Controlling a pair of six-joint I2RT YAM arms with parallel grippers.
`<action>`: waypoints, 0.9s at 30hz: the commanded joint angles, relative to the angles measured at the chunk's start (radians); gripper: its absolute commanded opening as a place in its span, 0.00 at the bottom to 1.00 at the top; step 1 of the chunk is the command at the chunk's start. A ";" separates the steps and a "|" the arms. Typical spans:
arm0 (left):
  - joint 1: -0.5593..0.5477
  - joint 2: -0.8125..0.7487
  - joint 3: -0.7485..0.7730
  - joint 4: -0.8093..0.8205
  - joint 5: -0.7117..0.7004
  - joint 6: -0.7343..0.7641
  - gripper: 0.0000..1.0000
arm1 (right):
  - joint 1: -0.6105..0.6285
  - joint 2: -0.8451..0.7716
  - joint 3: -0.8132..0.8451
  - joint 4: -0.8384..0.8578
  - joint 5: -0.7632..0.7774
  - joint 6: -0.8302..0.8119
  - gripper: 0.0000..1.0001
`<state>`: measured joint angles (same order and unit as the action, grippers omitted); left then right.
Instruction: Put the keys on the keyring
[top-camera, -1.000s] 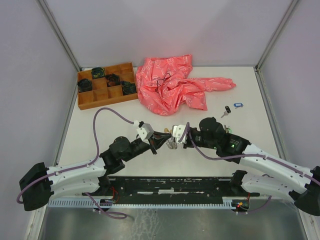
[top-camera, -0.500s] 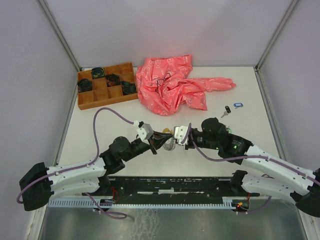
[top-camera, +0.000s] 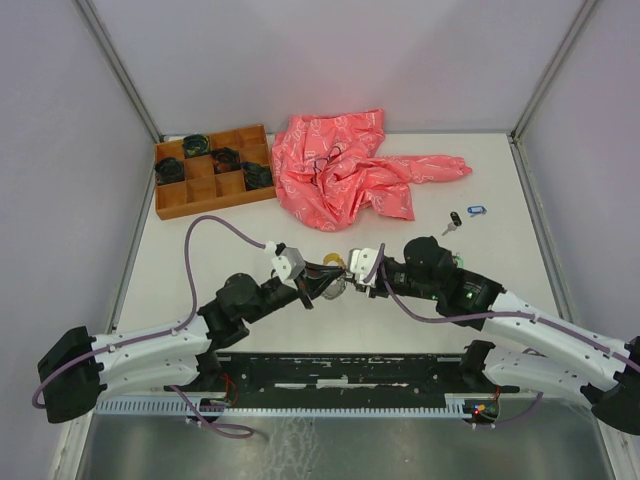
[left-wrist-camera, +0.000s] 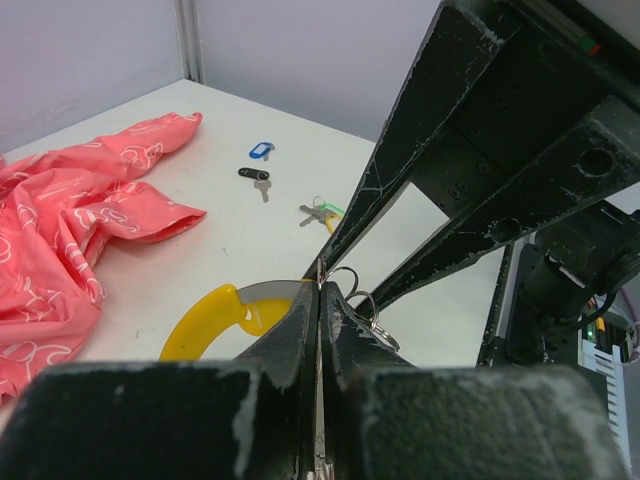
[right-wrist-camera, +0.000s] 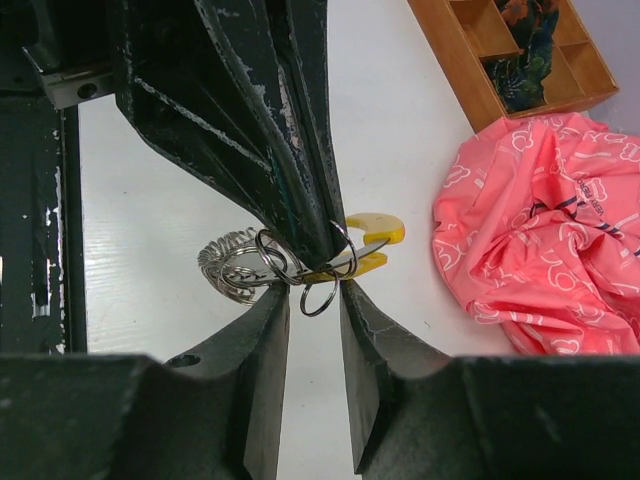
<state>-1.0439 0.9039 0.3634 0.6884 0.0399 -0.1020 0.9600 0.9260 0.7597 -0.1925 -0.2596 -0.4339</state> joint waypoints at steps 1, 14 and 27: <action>0.001 -0.025 0.016 0.068 0.031 0.049 0.03 | 0.004 -0.018 -0.024 0.123 0.009 0.063 0.35; 0.000 -0.043 0.012 0.019 0.039 0.082 0.03 | 0.003 -0.050 -0.042 0.162 0.004 0.061 0.30; 0.000 -0.060 0.014 0.004 0.031 0.093 0.03 | 0.002 -0.035 -0.029 0.122 -0.055 0.050 0.40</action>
<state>-1.0439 0.8639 0.3634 0.6567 0.0639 -0.0650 0.9596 0.8982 0.7097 -0.1005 -0.2737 -0.3901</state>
